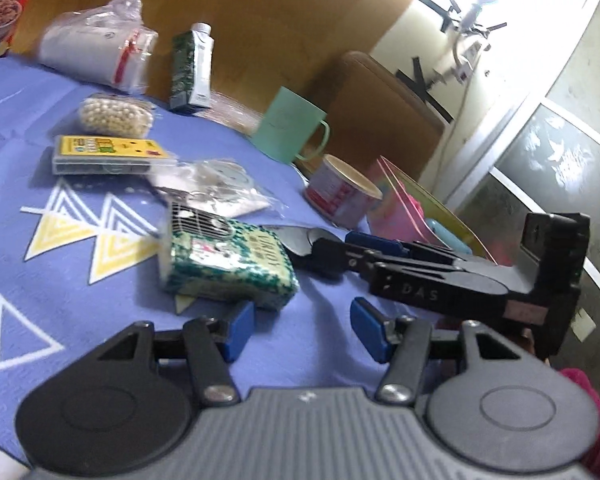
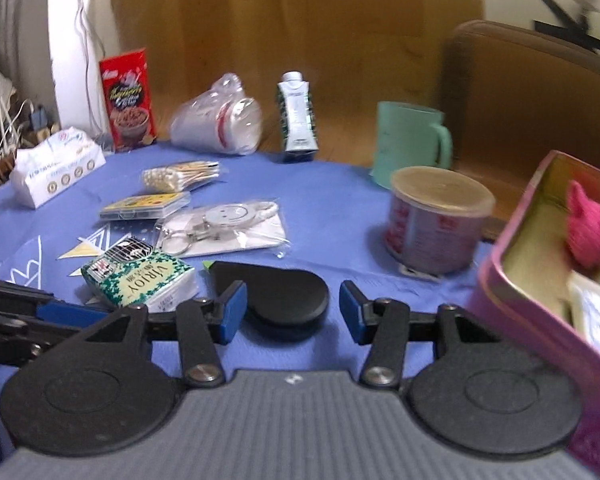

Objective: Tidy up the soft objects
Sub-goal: 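Grasp the black oval mouse with the right gripper and lift it, then carry the black mouse into the pink tin and open the right gripper, then grasp the bag of cotton swabs with the right gripper, then lift the cotton swab bag and carry it toward the pink tin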

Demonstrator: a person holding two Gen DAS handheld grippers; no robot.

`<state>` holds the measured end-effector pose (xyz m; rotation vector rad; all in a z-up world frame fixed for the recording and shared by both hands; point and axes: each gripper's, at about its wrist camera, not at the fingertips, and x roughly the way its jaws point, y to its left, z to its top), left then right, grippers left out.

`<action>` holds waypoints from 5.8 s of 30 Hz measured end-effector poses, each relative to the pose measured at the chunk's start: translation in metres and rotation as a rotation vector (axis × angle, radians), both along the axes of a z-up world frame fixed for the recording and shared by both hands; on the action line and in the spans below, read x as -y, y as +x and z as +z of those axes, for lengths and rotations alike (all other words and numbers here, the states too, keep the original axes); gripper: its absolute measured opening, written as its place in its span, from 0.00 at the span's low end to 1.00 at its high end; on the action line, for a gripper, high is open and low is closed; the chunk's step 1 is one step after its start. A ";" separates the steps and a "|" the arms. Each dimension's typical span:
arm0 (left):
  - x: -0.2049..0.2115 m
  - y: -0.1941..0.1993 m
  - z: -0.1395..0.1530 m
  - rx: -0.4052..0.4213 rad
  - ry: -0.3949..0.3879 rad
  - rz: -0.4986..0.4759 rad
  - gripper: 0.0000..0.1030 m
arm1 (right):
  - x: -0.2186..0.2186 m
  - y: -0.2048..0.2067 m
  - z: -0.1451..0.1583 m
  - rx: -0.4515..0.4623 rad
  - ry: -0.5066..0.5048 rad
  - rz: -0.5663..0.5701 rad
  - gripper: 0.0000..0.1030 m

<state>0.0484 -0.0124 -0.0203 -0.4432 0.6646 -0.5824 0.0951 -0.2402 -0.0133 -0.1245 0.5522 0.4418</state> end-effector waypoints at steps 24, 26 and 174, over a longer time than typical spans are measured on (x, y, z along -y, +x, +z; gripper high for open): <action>0.036 -0.015 0.008 0.113 0.296 0.041 0.58 | 0.005 -0.008 -0.012 -0.038 -0.031 0.009 0.58; 0.038 -0.016 0.008 0.115 0.304 0.042 0.58 | 0.013 -0.022 -0.012 -0.016 -0.046 0.001 0.53; -0.113 0.018 0.005 -0.001 0.378 0.553 0.61 | -0.117 -0.087 0.011 -0.124 0.083 0.255 0.40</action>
